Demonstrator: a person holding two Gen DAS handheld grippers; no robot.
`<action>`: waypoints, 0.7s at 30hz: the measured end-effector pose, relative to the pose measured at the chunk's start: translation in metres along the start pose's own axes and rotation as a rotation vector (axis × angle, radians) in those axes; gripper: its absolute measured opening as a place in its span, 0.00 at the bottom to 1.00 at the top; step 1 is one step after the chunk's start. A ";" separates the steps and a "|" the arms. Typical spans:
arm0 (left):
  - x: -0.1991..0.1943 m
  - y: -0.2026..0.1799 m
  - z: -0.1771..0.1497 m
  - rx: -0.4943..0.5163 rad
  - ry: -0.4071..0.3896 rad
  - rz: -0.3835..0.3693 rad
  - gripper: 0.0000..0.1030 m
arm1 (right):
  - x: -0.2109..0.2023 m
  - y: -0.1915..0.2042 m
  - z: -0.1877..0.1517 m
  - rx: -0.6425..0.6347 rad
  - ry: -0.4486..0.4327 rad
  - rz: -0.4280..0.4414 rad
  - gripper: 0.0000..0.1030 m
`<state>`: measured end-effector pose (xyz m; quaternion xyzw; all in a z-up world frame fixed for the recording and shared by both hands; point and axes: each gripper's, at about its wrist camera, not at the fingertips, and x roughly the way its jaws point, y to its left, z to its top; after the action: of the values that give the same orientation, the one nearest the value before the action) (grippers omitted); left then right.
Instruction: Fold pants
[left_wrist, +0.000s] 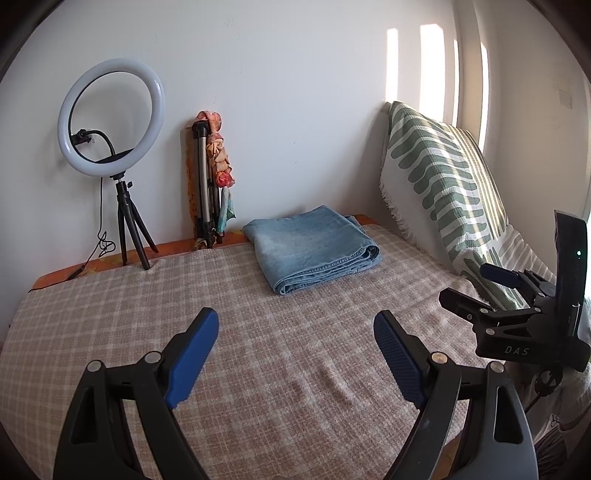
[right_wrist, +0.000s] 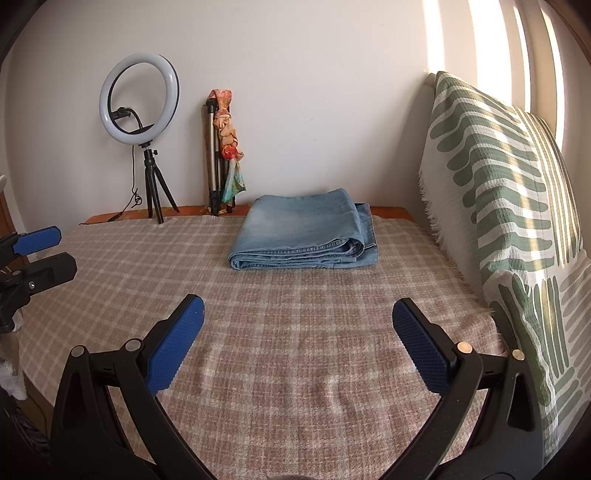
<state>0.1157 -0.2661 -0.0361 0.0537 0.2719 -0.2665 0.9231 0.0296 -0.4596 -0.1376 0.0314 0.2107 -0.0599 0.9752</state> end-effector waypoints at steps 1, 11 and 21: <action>0.000 -0.001 0.000 0.010 0.001 0.007 0.83 | 0.000 0.002 -0.001 -0.002 0.001 0.001 1.00; -0.003 -0.003 0.001 0.010 -0.012 0.016 0.83 | -0.002 0.003 -0.001 0.000 0.002 0.000 1.00; -0.003 0.000 -0.001 -0.011 -0.008 0.020 0.83 | -0.003 0.002 -0.001 0.001 0.003 0.000 1.00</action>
<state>0.1129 -0.2648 -0.0347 0.0501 0.2692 -0.2559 0.9271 0.0271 -0.4577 -0.1372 0.0319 0.2123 -0.0599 0.9748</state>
